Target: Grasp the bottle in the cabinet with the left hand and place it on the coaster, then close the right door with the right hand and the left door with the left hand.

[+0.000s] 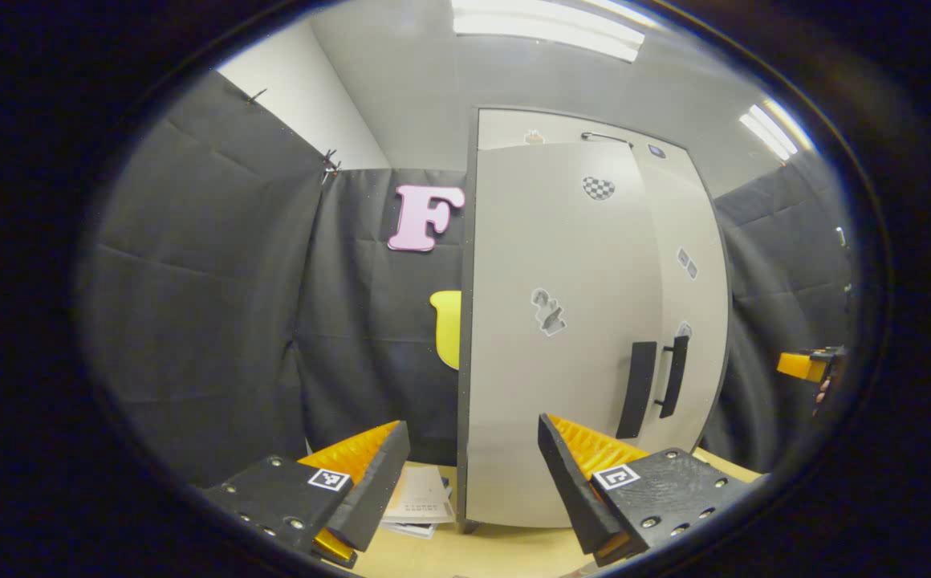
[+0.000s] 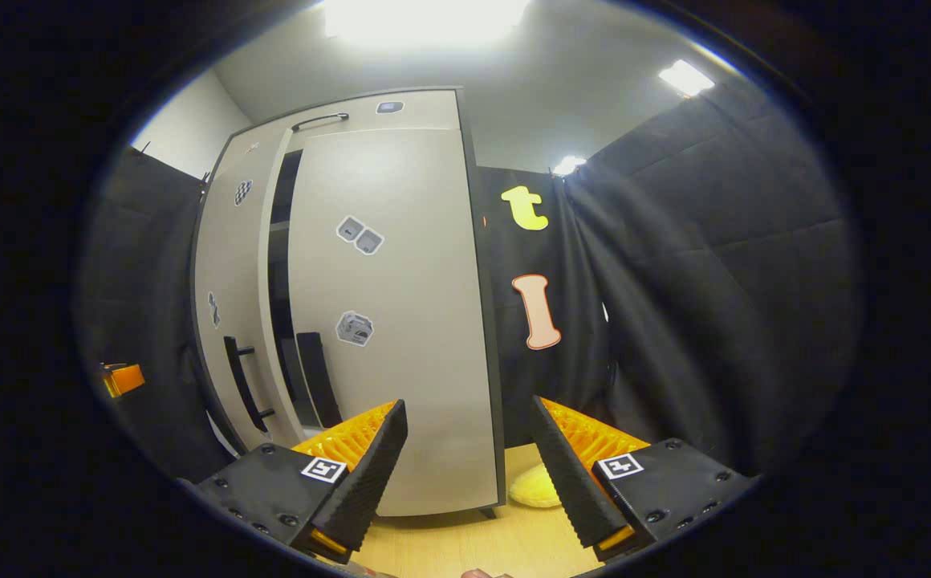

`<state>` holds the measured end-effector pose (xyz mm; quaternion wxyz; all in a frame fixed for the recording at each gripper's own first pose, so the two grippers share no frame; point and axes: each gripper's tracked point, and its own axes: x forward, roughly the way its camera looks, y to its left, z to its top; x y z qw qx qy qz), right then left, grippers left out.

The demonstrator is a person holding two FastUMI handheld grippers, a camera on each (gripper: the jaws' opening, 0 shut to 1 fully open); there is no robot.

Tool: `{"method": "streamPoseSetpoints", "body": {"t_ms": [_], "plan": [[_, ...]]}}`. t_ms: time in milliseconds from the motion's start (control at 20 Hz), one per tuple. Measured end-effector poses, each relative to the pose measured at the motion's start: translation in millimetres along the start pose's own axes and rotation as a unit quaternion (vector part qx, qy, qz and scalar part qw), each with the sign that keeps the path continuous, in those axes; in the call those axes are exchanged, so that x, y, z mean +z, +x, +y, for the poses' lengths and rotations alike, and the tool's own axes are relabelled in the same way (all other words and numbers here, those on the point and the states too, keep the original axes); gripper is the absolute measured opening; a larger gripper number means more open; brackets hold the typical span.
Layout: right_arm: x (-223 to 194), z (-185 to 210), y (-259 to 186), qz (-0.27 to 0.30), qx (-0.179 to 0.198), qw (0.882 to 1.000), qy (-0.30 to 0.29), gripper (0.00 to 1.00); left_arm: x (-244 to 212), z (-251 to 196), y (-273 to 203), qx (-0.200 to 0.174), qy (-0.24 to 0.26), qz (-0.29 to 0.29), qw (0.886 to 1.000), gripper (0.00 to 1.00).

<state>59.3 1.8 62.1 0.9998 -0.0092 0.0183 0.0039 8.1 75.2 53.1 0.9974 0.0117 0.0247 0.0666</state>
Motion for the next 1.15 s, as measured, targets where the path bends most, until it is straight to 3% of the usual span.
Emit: {"method": "streamPoseSetpoints", "body": {"t_ms": [200, 250, 450, 650, 1150], "plan": [[-11, 6, -3, 0.006, 0.014, 1.000, -0.001, 0.98, -10, -10, 3, -0.004, -0.028, 0.007, 1.000, 0.99], [-16, 5, -3, 0.012, 0.014, 1.000, -0.003, 0.98, -15, -12, 3, -0.001, -0.034, 0.006, 0.999, 0.94], [-27, -5, 0, 0.019, 0.006, 1.000, 0.000, 0.98, -35, -4, -11, 0.036, -0.012, -0.001, 0.999, 0.93], [-38, -7, 4, 0.031, -0.002, 1.000, -0.001, 0.98, -43, -6, -22, 0.031, -0.012, -0.003, 0.999, 0.94], [-54, 16, 12, 0.047, 0.020, 0.999, -0.003, 0.98, -71, -14, -31, 0.032, 0.005, 0.015, 0.999, 0.94]]}}
